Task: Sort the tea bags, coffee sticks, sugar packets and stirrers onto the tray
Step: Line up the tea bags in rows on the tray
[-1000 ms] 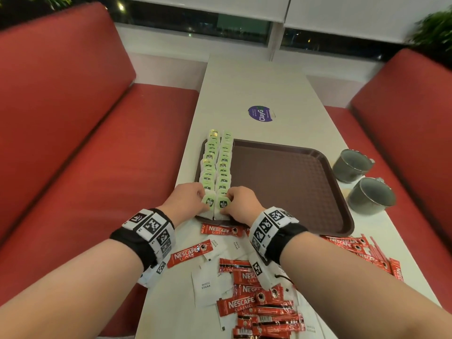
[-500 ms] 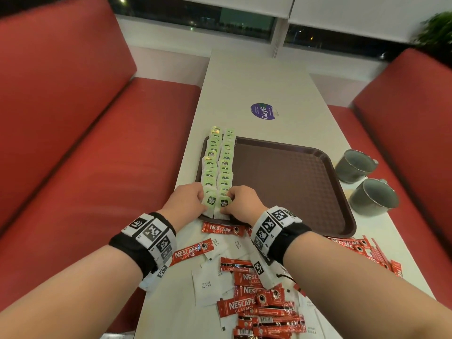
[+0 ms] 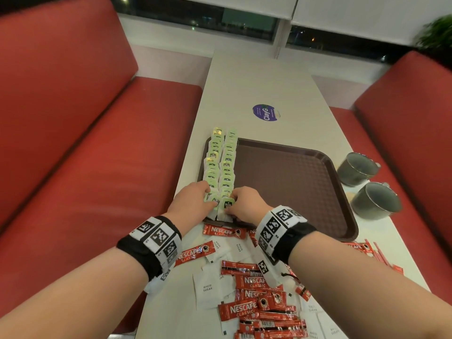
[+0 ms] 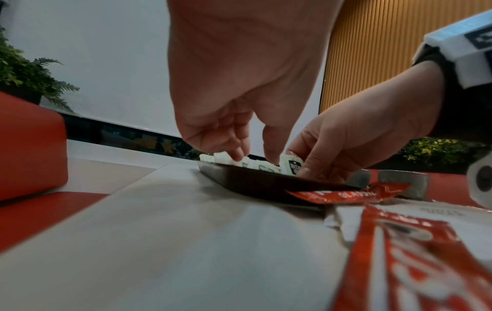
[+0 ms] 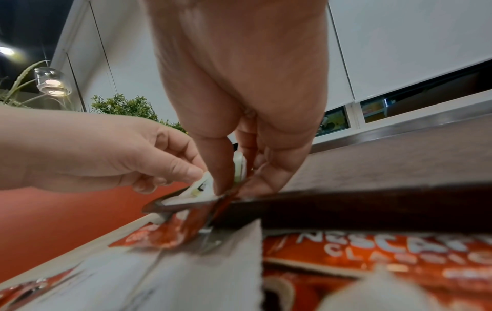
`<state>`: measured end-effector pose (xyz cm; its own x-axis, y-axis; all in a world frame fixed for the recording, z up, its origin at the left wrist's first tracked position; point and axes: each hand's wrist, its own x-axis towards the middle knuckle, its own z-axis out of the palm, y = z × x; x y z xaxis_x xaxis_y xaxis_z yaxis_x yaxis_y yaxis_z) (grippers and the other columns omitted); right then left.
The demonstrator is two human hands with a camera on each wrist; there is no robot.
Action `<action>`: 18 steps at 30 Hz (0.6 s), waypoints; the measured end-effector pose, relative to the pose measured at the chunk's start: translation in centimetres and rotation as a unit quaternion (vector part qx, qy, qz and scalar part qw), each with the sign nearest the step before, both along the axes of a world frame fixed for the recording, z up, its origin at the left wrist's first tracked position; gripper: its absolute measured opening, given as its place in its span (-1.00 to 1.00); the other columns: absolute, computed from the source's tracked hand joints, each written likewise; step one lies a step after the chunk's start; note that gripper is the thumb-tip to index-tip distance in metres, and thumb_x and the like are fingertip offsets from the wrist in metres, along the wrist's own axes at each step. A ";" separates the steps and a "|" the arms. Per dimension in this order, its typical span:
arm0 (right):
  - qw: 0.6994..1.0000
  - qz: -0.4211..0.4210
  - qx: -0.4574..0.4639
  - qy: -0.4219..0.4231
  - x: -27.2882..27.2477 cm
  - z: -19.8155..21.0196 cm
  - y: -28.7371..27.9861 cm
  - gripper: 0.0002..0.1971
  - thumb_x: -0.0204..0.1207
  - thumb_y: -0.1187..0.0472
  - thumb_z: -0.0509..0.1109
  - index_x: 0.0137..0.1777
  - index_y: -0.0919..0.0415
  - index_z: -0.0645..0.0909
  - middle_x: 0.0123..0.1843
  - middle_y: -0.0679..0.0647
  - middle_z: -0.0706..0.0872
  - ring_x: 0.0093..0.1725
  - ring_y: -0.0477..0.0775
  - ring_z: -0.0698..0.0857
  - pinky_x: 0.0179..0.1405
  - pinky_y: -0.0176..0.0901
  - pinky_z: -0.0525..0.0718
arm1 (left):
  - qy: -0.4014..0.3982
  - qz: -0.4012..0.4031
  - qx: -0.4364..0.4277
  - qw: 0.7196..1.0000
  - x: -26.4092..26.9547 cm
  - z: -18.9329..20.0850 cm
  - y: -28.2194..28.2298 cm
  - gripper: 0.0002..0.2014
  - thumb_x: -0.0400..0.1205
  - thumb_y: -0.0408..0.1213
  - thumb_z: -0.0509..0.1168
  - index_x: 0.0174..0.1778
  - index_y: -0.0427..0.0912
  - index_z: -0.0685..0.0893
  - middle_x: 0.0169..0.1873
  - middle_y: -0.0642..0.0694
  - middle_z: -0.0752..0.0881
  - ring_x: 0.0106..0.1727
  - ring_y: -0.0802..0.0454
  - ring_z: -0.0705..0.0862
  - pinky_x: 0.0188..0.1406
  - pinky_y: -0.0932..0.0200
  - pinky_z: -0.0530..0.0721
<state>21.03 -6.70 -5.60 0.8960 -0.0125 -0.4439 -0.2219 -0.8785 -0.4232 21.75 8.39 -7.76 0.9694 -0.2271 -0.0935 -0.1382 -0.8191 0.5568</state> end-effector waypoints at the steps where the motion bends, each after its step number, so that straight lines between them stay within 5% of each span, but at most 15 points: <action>1: 1.000 -0.001 -0.006 -0.002 0.0 -0.1 0.0 -0.68 0.50 0.17 0.47 0.20 0.26 0.60 0.04 0.10 0.61 -0.03 0.06 0.59 -0.09 -0.16 0.60 | -0.001 -0.002 0.011 1.000 0.1 0.1 -0.1 -0.69 0.58 -0.09 0.37 0.17 -0.14 0.58 0.02 -0.07 0.58 -0.06 0.01 0.54 -0.14 0.17 0.48; 7: 1.000 -0.006 -0.014 -0.014 0.0 -0.2 0.1 -0.65 0.50 0.16 0.48 0.23 0.29 0.59 -0.04 0.04 0.55 -0.07 0.04 0.55 -0.30 -0.29 0.43 | 0.004 -0.008 0.030 1.000 0.7 0.3 -0.2 -0.90 0.64 -0.27 0.25 -0.09 -0.17 0.66 -0.05 -0.11 0.62 -0.07 -0.07 0.62 -0.16 0.11 0.55; 10: 1.000 -0.006 -0.012 -0.015 0.1 -0.2 0.1 -0.69 0.50 0.17 0.48 0.18 0.28 0.61 -0.03 0.04 0.57 -0.06 0.04 0.55 -0.20 -0.23 0.48 | 0.007 0.008 0.005 1.000 0.8 0.3 0.3 -0.88 0.63 -0.35 0.21 -0.15 -0.24 0.64 -0.20 -0.09 0.62 -0.13 -0.10 0.61 -0.18 0.07 0.55; 16: 1.000 -0.004 -0.021 -0.004 0.0 0.0 0.4 -0.66 0.50 0.16 0.47 0.21 0.30 0.60 -0.01 0.08 0.58 -0.02 0.07 0.56 -0.18 -0.23 0.49 | 0.027 -0.035 0.005 0.999 0.5 0.0 0.1 -0.70 0.64 -0.19 0.29 0.28 -0.14 0.58 0.12 -0.16 0.60 0.03 -0.07 0.59 -0.08 0.16 0.50; 18: 1.000 -0.003 -0.028 -0.002 0.0 0.0 0.4 -0.83 0.50 0.18 0.47 -0.03 0.24 0.58 -0.15 0.01 0.52 -0.06 0.06 0.52 -0.36 -0.31 0.42 | 0.027 -0.040 0.032 0.998 0.6 0.0 -0.4 -0.69 0.63 -0.16 0.31 0.28 -0.13 0.58 0.14 -0.13 0.59 0.08 -0.09 0.61 -0.09 0.16 0.49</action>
<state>21.08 -6.31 -5.61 0.8978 -0.0425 -0.4384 -0.2256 -0.8992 -0.3748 22.39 8.01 -7.75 0.9415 -0.2959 -0.1613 -0.1762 -0.8402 0.5128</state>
